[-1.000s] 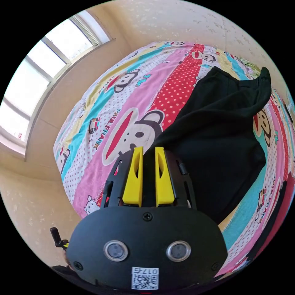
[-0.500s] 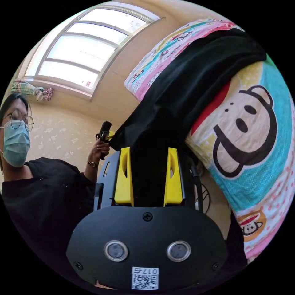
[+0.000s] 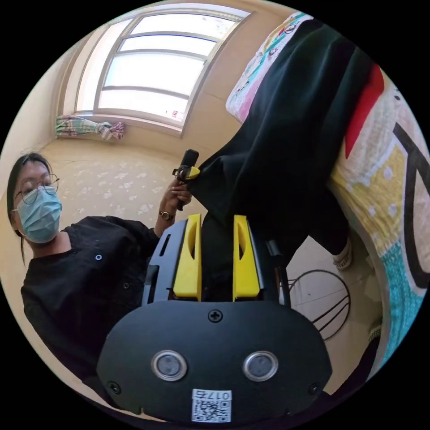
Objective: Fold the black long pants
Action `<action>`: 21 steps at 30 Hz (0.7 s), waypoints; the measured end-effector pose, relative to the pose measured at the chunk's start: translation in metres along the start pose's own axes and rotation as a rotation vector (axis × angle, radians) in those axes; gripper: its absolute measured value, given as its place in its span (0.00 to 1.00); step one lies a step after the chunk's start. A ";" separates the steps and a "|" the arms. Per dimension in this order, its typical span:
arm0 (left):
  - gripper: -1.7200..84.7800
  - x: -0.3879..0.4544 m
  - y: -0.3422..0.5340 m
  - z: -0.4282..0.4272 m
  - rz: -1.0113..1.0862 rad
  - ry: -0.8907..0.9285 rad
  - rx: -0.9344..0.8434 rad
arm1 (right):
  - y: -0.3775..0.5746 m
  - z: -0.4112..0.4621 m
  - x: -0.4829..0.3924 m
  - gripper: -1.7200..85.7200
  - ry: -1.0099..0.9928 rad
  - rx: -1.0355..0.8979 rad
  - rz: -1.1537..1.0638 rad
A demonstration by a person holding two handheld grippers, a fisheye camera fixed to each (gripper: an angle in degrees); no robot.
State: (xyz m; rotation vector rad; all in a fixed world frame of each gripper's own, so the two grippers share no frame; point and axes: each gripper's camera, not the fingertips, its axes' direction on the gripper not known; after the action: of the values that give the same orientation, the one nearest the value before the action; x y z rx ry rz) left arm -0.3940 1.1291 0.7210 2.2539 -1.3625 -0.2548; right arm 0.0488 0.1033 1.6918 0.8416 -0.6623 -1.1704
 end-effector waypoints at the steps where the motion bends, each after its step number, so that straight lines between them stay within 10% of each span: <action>1: 0.10 0.003 0.000 0.001 0.001 -0.005 -0.003 | 0.003 -0.002 -0.002 0.20 -0.014 0.003 -0.003; 10: 0.11 0.010 0.017 0.015 -0.020 0.005 0.022 | 0.041 0.016 -0.008 0.16 0.316 -0.034 0.111; 21: 0.06 0.053 0.034 0.028 0.073 -0.074 -0.090 | 0.079 -0.036 -0.122 0.06 -0.024 -0.094 -0.099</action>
State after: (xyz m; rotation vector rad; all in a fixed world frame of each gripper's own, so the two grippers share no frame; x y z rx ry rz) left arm -0.4058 1.0619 0.7187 2.1363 -1.4388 -0.3707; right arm 0.0858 0.2414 1.7370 0.7889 -0.5864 -1.2926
